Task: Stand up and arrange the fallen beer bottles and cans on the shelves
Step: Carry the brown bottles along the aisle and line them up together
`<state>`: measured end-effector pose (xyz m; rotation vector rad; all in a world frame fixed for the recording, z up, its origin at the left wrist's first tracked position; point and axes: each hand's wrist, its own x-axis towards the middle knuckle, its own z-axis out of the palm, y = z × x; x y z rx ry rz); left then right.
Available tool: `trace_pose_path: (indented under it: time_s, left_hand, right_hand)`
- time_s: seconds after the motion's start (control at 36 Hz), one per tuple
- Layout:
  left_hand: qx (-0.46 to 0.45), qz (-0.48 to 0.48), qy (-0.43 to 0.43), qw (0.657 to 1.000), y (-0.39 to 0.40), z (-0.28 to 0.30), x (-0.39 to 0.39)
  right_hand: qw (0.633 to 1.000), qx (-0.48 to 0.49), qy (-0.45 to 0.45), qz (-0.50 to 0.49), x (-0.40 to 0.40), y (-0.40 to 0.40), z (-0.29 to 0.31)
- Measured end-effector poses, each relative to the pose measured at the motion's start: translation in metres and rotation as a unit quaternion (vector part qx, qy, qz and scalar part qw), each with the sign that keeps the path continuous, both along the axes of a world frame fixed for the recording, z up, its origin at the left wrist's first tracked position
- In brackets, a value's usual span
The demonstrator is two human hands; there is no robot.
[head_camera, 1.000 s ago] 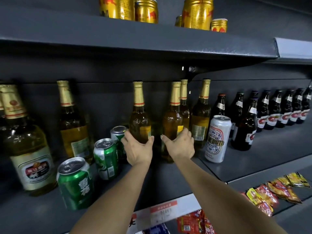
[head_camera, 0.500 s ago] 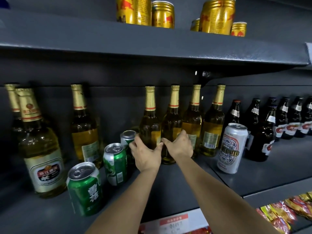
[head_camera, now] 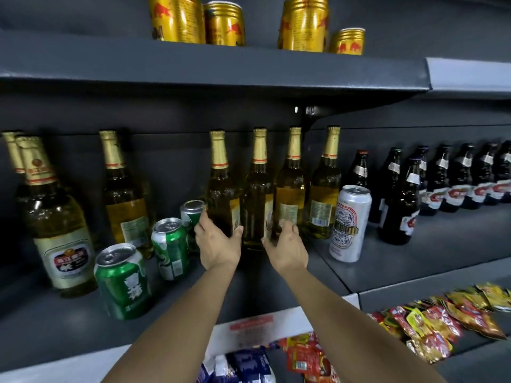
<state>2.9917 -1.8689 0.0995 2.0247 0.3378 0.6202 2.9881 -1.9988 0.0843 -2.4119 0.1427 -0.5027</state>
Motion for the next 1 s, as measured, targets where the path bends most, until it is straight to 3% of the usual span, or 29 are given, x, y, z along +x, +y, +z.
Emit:
trace_pose_path:
  time_s: [0.17, 0.42, 0.61, 0.83, 1.0]
  left_hand:
    - [0.029, 0.022, 0.019, 0.999, -0.02, -0.005, -0.033]
    - [0.17, 0.041, 0.097, 0.98, 0.002, -0.023, -0.106]
    - [0.239, 0.119, 0.158, 0.951, 0.079, -0.03, -0.175]
    - [0.244, 0.224, 0.211, 0.92, 0.192, -0.053, -0.289]
    - [0.242, 0.279, 0.287, 0.884, 0.287, -0.078, -0.399]
  right_hand:
    - [0.996, -0.061, 0.022, 0.056, -0.027, -0.033, -0.007]
    - [0.971, -0.164, 0.028, 0.174, -0.061, -0.01, -0.011]
    - [0.937, -0.195, 0.006, 0.289, -0.105, 0.07, -0.015]
    - [0.877, -0.238, -0.028, 0.416, -0.186, 0.189, -0.026]
    - [0.874, -0.202, -0.007, 0.441, -0.268, 0.298, -0.058]
